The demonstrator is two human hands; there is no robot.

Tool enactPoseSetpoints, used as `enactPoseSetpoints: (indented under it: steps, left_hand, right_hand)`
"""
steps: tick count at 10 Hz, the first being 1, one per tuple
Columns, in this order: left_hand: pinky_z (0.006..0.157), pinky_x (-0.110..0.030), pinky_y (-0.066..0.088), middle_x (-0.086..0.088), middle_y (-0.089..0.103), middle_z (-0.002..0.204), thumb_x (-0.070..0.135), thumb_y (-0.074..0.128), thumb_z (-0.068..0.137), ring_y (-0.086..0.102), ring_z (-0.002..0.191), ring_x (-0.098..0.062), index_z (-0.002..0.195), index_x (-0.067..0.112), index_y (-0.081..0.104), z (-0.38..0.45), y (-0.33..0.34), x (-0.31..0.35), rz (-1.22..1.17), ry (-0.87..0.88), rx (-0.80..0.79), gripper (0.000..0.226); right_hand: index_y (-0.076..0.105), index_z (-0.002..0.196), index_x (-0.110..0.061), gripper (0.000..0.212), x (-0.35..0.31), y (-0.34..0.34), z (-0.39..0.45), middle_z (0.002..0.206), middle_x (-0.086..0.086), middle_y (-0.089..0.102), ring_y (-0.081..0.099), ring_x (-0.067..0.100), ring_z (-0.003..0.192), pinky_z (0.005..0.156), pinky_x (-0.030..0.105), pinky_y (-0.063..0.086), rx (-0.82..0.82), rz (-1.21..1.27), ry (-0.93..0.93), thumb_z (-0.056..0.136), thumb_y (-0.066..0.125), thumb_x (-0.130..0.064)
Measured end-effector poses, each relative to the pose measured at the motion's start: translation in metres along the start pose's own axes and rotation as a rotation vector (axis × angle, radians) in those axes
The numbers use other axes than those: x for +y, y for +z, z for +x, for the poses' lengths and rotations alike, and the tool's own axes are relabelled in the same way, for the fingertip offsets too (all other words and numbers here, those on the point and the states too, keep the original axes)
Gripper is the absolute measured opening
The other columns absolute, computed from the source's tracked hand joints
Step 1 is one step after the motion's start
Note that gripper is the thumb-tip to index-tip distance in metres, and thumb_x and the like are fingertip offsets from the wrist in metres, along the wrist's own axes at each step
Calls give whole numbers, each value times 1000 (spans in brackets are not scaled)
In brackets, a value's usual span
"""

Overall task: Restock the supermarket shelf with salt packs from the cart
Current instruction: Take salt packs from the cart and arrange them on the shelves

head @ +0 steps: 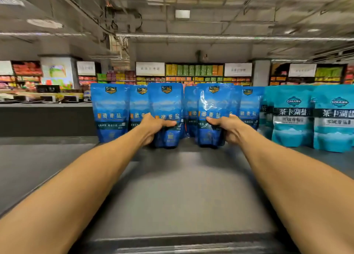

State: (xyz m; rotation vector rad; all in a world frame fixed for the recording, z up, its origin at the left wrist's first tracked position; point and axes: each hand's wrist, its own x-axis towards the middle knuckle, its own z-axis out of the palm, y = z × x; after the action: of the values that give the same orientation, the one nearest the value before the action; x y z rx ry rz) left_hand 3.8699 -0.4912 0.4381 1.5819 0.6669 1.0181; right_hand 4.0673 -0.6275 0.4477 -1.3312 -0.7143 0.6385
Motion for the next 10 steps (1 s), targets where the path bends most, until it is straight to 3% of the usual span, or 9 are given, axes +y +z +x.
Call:
enactPoseSetpoints:
  steps: [2, 3, 4, 5, 6, 7, 8, 9, 10]
  left_hand:
    - [104, -47, 48, -13, 71, 115, 18, 89, 68, 64, 111, -32, 117, 3, 67, 13, -22, -16, 295, -38, -217, 56]
    - [97, -41, 51, -6, 66, 118, 36, 93, 59, 61, 112, -28, 123, 9, 59, 4, -26, -17, 561, -56, -151, 78]
    - [65, -23, 46, 2, 56, 91, 44, 91, 57, 55, 84, -16, 97, 9, 54, -3, -20, -9, 707, -79, -30, 64]
    - [51, -22, 39, -3, 56, 80, 42, 89, 61, 50, 66, -12, 89, 7, 49, -4, -6, -4, 749, -123, 28, 61]
    - [47, -27, 55, -14, 71, 81, 20, 89, 67, 65, 59, -16, 131, -4, 44, 2, 8, -5, 558, -187, -2, 81]
    - [42, -28, 56, -18, 71, 75, 9, 87, 69, 67, 56, -20, 139, -9, 33, 12, 13, -3, 495, -242, -20, 90]
    - [47, -28, 58, -20, 71, 82, 9, 87, 71, 69, 66, -26, 129, -10, 41, 18, 13, -4, 418, -263, 29, 76]
    - [70, -37, 63, -20, 70, 100, 17, 91, 66, 73, 81, -28, 110, -6, 59, 14, 8, -13, 534, -169, 15, 59]
    - [64, -34, 62, -21, 68, 110, 19, 93, 63, 72, 87, -31, 117, -8, 53, 13, 8, -11, 507, -168, 33, 72]
  right_hand:
    - [69, 105, 0, 49, 11, -12, 9, 101, 7, 76, 67, 26, 103, 95, 40, 53, -148, -444, -26, 64, 91, -14]
    - [67, 110, 2, 60, 4, -17, 9, 105, 8, 75, 68, 25, 103, 101, 42, 51, -100, -598, -51, 61, 94, -19]
    - [65, 101, 2, 58, 4, -10, 9, 102, 3, 70, 64, 22, 102, 99, 35, 50, -44, -678, -108, 58, 95, -23]
    - [56, 97, -4, 68, 6, -2, 13, 102, 4, 60, 54, 27, 112, 97, 37, 47, 74, -790, -151, 53, 95, -37]
    - [60, 96, -9, 65, 11, 4, 22, 105, 7, 68, 63, 26, 97, 77, 32, 55, 100, -761, -149, 51, 96, -37]
    - [58, 82, -18, 51, 19, 9, 32, 100, 9, 71, 67, 26, 91, 73, 35, 59, 113, -705, -174, 53, 96, -35]
    - [62, 118, -10, 78, 25, 9, 40, 115, 7, 65, 63, 29, 109, 94, 43, 55, 125, -661, -184, 53, 95, -36]
    - [64, 112, -9, 73, 31, 6, 43, 108, 6, 67, 65, 26, 105, 92, 39, 56, 117, -648, -159, 53, 95, -40]
    - [55, 74, -17, 50, 31, 3, 37, 88, 2, 69, 65, 17, 73, 61, 26, 53, 83, -669, -133, 55, 94, -42]
